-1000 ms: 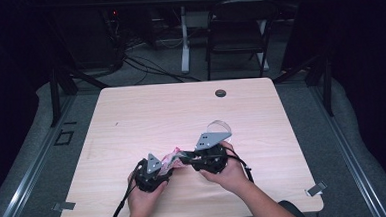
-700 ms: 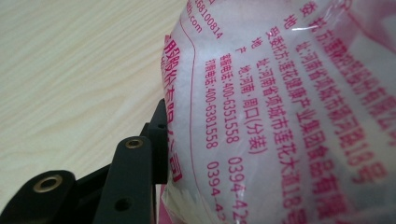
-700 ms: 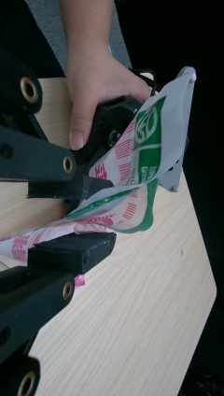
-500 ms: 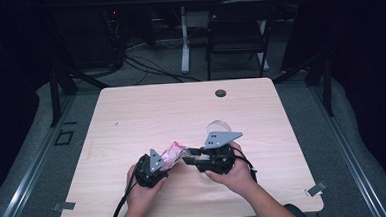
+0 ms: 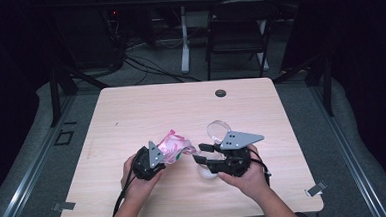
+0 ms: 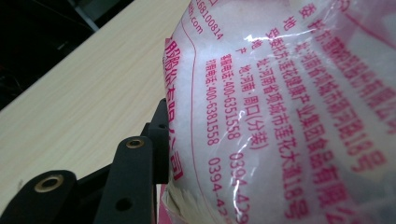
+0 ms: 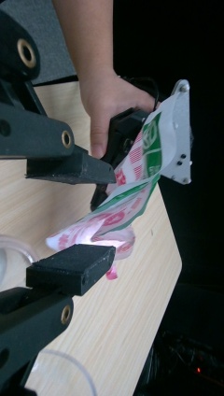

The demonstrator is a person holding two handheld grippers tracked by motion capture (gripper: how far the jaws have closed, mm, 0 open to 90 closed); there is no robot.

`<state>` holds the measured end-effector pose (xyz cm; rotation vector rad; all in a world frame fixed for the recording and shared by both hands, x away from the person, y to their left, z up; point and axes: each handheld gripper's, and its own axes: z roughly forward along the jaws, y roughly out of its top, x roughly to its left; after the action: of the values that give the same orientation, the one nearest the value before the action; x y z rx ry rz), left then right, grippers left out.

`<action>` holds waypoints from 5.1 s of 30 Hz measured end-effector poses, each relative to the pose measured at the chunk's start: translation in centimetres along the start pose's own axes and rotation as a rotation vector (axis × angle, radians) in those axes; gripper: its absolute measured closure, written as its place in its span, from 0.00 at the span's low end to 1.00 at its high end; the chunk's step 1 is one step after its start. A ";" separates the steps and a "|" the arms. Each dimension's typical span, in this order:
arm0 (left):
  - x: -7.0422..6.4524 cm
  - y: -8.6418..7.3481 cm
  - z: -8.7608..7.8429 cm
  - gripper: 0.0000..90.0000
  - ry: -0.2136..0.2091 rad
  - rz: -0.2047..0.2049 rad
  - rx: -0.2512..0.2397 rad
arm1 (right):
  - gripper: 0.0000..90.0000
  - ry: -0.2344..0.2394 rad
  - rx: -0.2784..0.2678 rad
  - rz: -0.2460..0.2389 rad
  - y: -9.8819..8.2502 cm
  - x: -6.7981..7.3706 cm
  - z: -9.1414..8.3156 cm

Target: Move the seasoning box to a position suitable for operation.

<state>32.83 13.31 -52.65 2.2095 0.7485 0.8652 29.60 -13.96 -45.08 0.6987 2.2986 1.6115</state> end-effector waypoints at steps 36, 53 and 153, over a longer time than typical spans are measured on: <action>0.1 1.9 -0.1 0.66 0.040 0.099 -0.015 | 0.60 -0.053 -0.019 -0.102 1.2 -0.3 -2.8; -1.3 1.4 0.0 0.66 -0.008 0.163 0.032 | 0.56 -0.004 0.072 -0.305 1.0 1.8 0.4; -2.7 3.0 -0.9 0.68 0.317 0.471 0.001 | 0.97 -0.010 0.102 0.092 -2.8 -2.7 0.6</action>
<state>31.26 9.83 -50.96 2.3153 0.3611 1.4701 31.53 -15.66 -48.09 0.8455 2.3871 1.5337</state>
